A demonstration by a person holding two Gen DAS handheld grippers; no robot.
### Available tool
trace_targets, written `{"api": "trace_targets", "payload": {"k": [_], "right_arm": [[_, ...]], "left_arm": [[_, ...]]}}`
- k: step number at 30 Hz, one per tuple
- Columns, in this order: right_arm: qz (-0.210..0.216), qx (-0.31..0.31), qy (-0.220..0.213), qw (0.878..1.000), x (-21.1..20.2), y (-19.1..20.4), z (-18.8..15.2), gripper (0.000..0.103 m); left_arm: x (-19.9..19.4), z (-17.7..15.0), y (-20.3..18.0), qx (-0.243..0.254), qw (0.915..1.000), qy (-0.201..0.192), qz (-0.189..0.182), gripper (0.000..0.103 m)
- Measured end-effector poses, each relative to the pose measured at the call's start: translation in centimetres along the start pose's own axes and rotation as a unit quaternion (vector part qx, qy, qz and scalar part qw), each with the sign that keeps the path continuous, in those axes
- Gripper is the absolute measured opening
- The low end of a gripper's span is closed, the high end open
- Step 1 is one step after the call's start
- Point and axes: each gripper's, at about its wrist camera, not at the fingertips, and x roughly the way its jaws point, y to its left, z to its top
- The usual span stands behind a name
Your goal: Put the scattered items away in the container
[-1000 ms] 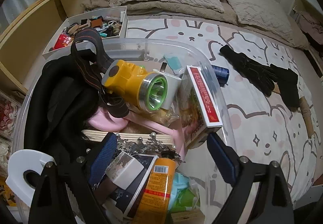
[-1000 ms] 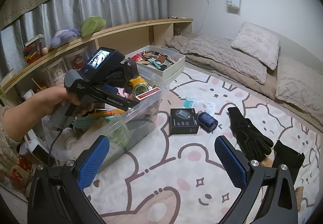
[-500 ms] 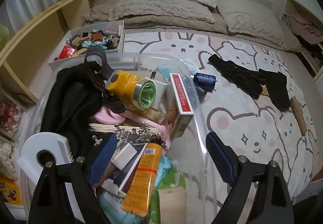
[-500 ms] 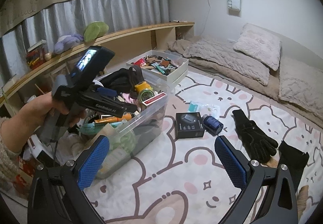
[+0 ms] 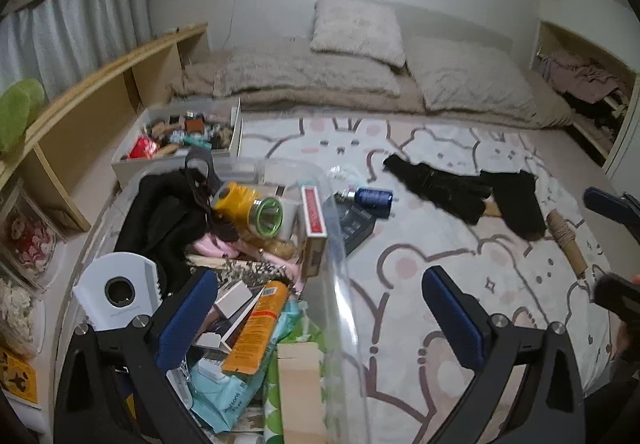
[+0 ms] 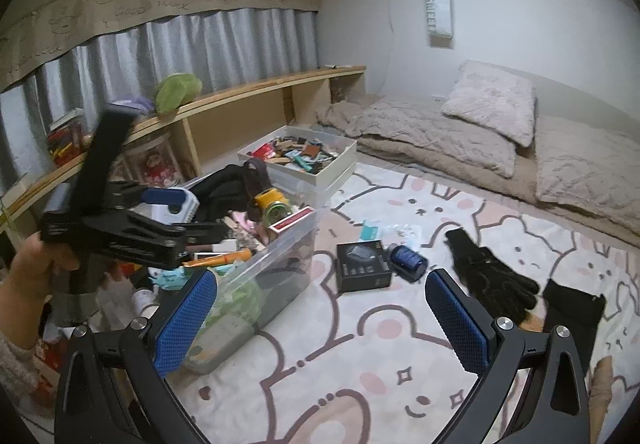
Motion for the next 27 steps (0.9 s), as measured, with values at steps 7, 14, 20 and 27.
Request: {"api": "trace_targets", "payload": {"k": [7, 14, 20, 27], "right_arm": [[-0.031, 0.008, -0.015, 0.999, -1.5, -1.0, -0.5, 0.103], [-0.068, 0.001, -0.036, 0.997, -3.6, -1.7, -1.0, 0.103], [-0.089, 0.002, -0.042, 0.995, -4.7, -2.6, -1.5, 0.103], [-0.101, 0.02, -0.052, 0.993, -6.1, -4.1, -1.9, 0.103]], "left_arm": [[-3.0, -0.6, -2.1, 0.008, 0.9989, -0.045, -0.01, 0.103], [-4.1, -1.1, -4.2, 0.014, 0.9977, -0.061, -0.027, 0.103], [-4.7, -1.0, -5.5, 0.012, 0.9966, -0.072, -0.038, 0.103], [-5.0, -0.8, -6.9, 0.015, 0.9953, -0.085, -0.045, 0.103]]}}
